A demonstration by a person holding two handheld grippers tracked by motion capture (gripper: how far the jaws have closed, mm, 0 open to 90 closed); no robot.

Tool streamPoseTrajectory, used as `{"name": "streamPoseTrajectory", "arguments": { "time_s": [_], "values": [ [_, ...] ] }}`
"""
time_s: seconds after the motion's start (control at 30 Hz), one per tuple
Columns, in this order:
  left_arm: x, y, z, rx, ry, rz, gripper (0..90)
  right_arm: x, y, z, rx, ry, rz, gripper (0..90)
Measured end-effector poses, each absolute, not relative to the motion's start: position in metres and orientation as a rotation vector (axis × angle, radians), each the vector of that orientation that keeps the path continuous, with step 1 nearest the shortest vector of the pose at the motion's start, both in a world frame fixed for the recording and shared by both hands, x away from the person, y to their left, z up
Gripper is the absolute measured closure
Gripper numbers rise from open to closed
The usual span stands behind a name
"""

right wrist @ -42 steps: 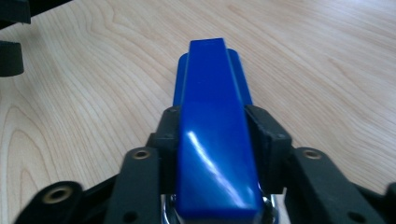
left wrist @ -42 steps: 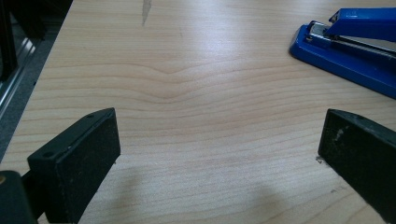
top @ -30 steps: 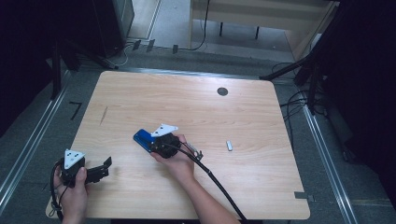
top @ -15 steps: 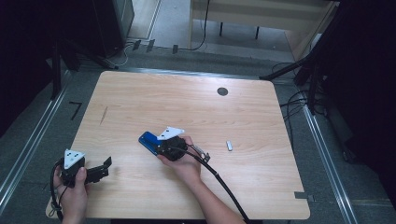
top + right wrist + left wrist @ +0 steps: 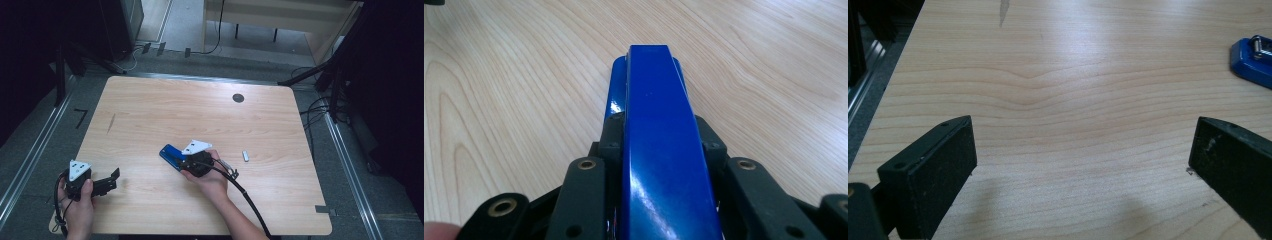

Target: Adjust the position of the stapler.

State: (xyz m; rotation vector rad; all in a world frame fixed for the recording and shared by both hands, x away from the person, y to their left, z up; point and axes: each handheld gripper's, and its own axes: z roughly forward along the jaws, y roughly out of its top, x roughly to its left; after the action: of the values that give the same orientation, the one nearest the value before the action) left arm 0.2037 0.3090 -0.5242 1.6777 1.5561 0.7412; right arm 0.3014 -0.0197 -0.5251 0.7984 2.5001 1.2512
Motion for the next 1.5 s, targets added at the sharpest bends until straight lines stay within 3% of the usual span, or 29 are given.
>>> {"name": "streamPoseTrajectory", "arguments": {
  "time_s": [1.5],
  "values": [
    [0.203, 0.309, -0.524, 1.680, 1.555, 0.746, 0.0, 0.264, -0.099, -0.533, 0.746, 2.496, 1.275, 67.2]
  ]
}}
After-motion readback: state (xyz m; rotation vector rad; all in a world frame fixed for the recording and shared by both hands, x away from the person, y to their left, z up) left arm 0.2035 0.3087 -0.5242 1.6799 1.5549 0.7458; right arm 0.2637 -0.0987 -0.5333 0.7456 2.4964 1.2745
